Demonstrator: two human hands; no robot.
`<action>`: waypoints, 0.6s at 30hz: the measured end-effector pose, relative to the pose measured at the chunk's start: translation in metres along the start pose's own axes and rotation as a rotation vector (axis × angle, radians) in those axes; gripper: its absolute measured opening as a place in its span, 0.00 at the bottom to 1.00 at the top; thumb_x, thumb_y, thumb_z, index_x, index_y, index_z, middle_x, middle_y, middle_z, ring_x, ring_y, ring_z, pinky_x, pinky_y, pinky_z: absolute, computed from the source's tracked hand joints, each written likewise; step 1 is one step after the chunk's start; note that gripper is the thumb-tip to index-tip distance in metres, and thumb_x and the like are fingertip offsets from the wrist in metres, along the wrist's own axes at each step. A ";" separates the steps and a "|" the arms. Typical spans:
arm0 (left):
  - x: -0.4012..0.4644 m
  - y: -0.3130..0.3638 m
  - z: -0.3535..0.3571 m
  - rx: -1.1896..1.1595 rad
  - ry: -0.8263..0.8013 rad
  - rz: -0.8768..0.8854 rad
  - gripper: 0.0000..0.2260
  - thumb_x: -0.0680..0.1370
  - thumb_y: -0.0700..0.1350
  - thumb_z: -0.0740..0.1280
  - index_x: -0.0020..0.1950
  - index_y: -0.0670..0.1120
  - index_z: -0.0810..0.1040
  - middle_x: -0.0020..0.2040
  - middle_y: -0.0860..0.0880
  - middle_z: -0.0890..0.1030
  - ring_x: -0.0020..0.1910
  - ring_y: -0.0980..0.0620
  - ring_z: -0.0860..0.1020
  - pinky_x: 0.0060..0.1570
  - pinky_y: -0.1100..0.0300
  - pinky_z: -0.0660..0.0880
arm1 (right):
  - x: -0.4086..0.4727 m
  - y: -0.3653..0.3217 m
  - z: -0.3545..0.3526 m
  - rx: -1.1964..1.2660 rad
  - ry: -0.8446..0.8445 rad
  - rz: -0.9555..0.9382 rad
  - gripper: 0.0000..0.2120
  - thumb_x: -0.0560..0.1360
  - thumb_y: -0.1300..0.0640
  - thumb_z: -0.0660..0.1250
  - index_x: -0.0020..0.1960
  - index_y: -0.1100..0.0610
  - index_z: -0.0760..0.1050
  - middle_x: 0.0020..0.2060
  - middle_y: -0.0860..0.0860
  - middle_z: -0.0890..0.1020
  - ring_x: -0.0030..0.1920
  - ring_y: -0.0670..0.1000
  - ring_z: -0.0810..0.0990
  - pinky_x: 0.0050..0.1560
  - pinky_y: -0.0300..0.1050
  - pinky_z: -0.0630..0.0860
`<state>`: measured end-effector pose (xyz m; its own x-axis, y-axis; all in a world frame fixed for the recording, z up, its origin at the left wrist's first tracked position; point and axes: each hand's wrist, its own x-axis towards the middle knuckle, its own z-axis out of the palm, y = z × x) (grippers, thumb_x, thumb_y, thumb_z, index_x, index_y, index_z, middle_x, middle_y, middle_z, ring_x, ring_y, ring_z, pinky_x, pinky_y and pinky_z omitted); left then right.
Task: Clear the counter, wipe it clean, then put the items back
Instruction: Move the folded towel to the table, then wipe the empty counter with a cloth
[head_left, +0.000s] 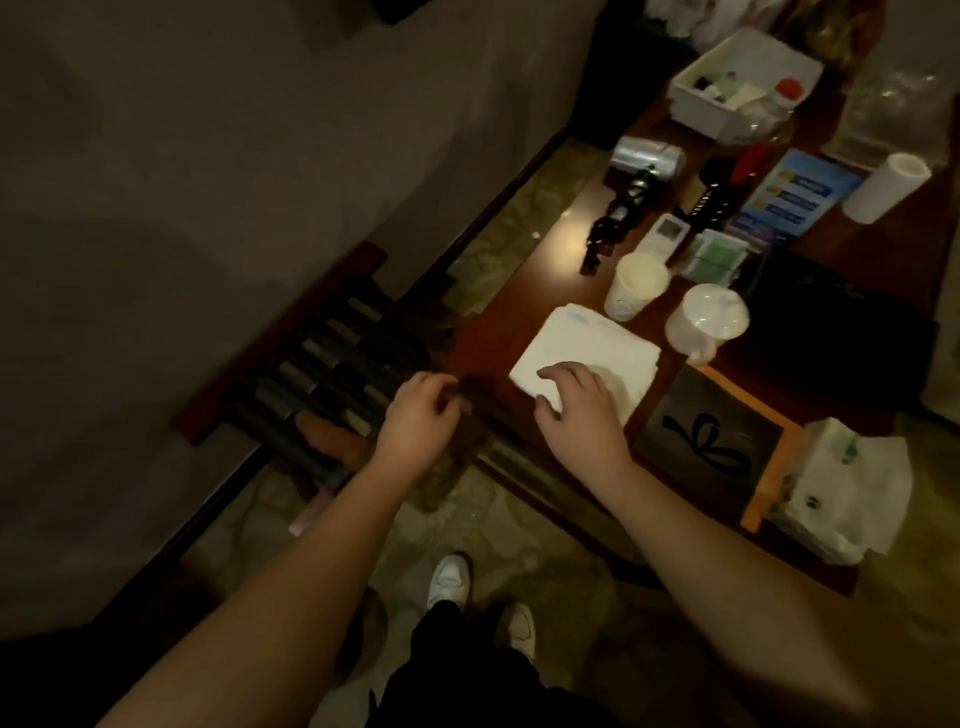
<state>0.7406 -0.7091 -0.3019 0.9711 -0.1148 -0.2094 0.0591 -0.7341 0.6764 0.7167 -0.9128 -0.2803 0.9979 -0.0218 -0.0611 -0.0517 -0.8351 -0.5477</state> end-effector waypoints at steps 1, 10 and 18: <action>-0.012 -0.011 -0.006 -0.030 0.050 -0.044 0.14 0.80 0.47 0.62 0.66 0.48 0.75 0.59 0.53 0.73 0.58 0.53 0.73 0.59 0.54 0.73 | -0.002 -0.010 0.008 0.017 -0.046 -0.054 0.15 0.78 0.54 0.61 0.65 0.52 0.72 0.62 0.48 0.73 0.63 0.49 0.69 0.63 0.46 0.66; -0.095 -0.139 -0.011 -0.175 0.162 -0.477 0.10 0.78 0.47 0.65 0.59 0.48 0.78 0.52 0.53 0.75 0.48 0.52 0.78 0.49 0.55 0.75 | -0.011 -0.064 0.127 -0.047 -0.508 -0.253 0.16 0.79 0.54 0.59 0.66 0.53 0.71 0.62 0.48 0.73 0.63 0.49 0.71 0.64 0.48 0.69; -0.076 -0.235 0.017 -0.284 0.101 -0.687 0.09 0.80 0.46 0.63 0.57 0.44 0.77 0.45 0.49 0.79 0.40 0.52 0.77 0.36 0.60 0.70 | 0.006 -0.066 0.251 -0.152 -0.705 -0.132 0.15 0.79 0.54 0.60 0.65 0.54 0.72 0.63 0.49 0.73 0.63 0.52 0.71 0.61 0.48 0.71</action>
<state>0.6492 -0.5391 -0.4576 0.7097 0.3795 -0.5936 0.7040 -0.4159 0.5757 0.7159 -0.7196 -0.4534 0.7305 0.4000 -0.5535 0.1240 -0.8747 -0.4685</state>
